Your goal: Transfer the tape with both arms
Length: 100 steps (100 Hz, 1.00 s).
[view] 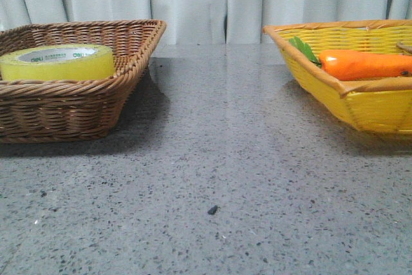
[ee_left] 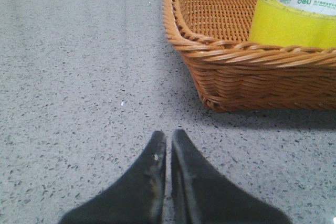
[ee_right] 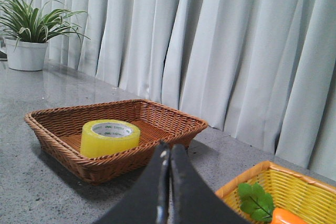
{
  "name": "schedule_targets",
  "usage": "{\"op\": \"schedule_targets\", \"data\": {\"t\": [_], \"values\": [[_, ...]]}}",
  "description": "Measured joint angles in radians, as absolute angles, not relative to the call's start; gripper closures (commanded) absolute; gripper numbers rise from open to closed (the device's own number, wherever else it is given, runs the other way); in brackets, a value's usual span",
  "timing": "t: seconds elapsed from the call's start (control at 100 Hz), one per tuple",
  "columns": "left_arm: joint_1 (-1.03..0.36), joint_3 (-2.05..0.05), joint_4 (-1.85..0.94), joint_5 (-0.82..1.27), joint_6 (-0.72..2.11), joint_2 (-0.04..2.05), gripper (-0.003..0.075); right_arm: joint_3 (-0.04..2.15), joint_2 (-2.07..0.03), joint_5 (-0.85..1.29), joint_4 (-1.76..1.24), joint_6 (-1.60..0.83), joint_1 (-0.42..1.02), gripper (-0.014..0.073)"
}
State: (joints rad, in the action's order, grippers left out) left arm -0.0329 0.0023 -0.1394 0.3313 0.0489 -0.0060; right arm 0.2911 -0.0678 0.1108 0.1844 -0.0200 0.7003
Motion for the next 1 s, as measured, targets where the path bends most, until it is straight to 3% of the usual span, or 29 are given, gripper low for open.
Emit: {"op": "schedule_targets", "data": {"t": [0.49,1.0], "values": [[-0.033,0.002,-0.139,0.331,0.049,-0.006,0.0741,0.290,-0.068,0.111,0.184,-0.020,0.664,0.0640],[-0.033,0.002,-0.139,0.333,0.049,-0.006,0.0741,-0.011,-0.068,-0.290,0.092,-0.020,0.156,0.0640]]}}
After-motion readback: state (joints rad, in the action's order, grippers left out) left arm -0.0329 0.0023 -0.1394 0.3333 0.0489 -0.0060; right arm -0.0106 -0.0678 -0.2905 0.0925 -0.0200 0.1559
